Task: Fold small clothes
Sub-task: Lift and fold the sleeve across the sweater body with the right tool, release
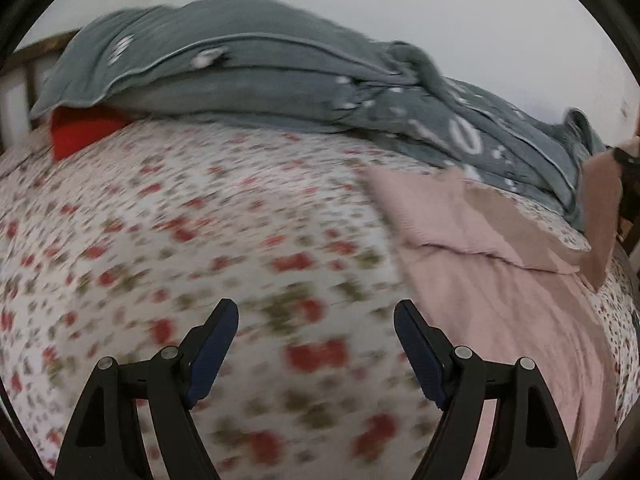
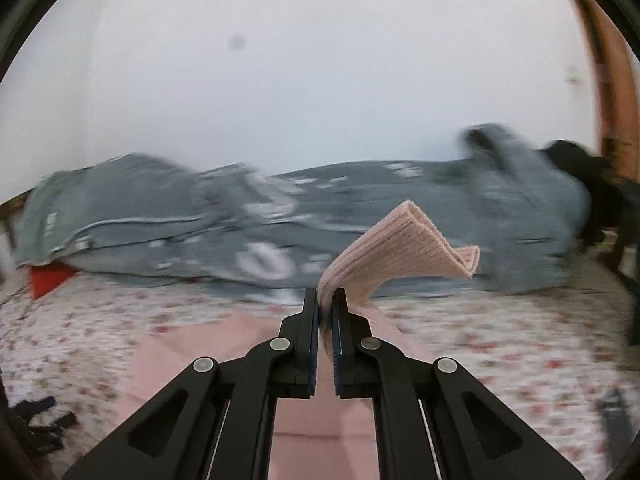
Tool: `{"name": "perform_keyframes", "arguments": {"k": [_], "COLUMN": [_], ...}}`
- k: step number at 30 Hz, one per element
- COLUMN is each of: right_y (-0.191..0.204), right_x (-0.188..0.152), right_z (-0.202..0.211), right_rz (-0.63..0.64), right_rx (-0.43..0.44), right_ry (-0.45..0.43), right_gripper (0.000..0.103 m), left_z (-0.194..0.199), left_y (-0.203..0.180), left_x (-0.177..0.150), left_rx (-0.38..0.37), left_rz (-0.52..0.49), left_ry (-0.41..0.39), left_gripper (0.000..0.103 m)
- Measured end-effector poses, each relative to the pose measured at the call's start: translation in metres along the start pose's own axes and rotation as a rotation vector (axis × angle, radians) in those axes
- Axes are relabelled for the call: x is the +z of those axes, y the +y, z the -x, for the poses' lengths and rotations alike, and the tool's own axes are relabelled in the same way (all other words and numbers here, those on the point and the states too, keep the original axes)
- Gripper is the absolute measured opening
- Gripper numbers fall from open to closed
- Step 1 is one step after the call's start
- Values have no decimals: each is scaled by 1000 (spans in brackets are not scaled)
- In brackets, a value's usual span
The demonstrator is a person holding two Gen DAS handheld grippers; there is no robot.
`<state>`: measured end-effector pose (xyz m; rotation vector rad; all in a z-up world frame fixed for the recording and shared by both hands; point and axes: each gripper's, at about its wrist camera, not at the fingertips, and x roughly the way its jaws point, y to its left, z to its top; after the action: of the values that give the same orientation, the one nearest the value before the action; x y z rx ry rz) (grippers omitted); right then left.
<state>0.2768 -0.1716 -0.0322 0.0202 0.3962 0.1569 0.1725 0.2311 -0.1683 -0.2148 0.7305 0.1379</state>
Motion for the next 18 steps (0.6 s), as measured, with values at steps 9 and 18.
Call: {"name": "perform_keyframes", "arguments": {"k": [9, 18], "right_y": [152, 123], "right_x": [-77, -81], "right_z": [-112, -89], "right_rz": [124, 160], "right_rx": [236, 309], "right_ry": [268, 281], "right_gripper": [6, 62], "left_z": [8, -13], "left_y": [51, 1], "left_x": [-20, 4], "left_rx": [127, 29], "left_rz": [-14, -64], "left_ry": [42, 40], "left_gripper": [79, 79]}}
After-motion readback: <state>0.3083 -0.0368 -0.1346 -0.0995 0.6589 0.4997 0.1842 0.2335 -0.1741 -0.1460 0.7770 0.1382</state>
